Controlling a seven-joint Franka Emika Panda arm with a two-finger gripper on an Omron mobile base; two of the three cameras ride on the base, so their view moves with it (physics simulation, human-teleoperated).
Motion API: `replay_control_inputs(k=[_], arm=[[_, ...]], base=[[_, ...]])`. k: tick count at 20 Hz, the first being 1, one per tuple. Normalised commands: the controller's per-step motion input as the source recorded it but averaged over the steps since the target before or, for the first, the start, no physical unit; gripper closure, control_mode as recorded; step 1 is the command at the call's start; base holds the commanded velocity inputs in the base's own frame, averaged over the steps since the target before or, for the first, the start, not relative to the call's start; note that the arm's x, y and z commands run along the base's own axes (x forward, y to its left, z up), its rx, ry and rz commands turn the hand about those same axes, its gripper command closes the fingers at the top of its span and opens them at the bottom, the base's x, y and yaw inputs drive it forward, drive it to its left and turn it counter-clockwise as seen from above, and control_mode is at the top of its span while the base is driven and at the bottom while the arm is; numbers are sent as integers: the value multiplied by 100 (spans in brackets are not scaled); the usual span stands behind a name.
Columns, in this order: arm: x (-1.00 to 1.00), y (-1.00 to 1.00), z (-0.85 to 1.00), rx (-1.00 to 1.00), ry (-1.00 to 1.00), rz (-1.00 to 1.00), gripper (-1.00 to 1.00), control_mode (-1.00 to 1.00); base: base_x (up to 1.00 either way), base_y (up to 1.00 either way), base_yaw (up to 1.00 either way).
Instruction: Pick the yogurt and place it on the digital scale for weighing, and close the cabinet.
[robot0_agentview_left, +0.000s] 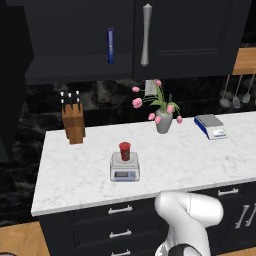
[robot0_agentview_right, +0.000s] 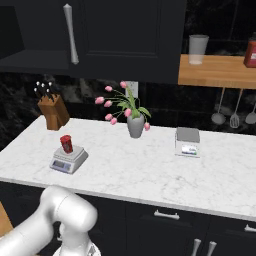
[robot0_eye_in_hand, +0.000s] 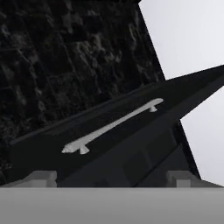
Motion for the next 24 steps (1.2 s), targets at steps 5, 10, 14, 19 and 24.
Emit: replay_control_inputs(k=[5, 10, 14, 19, 24], arm=[[90, 65, -46, -2, -6, -22, -100, -100], [100, 1, -51, 0, -12, -4, -100, -100], [54, -7, -100, -10, -20, -3, -100, -100], [1, 24, -29, -31, 12, 0, -100, -100], [20, -12, 79, -4, 49, 0, -100, -100]], base=[[0, 0, 0], [0, 0, 0], [0, 0, 0], [0, 0, 0], [0, 0, 0]])
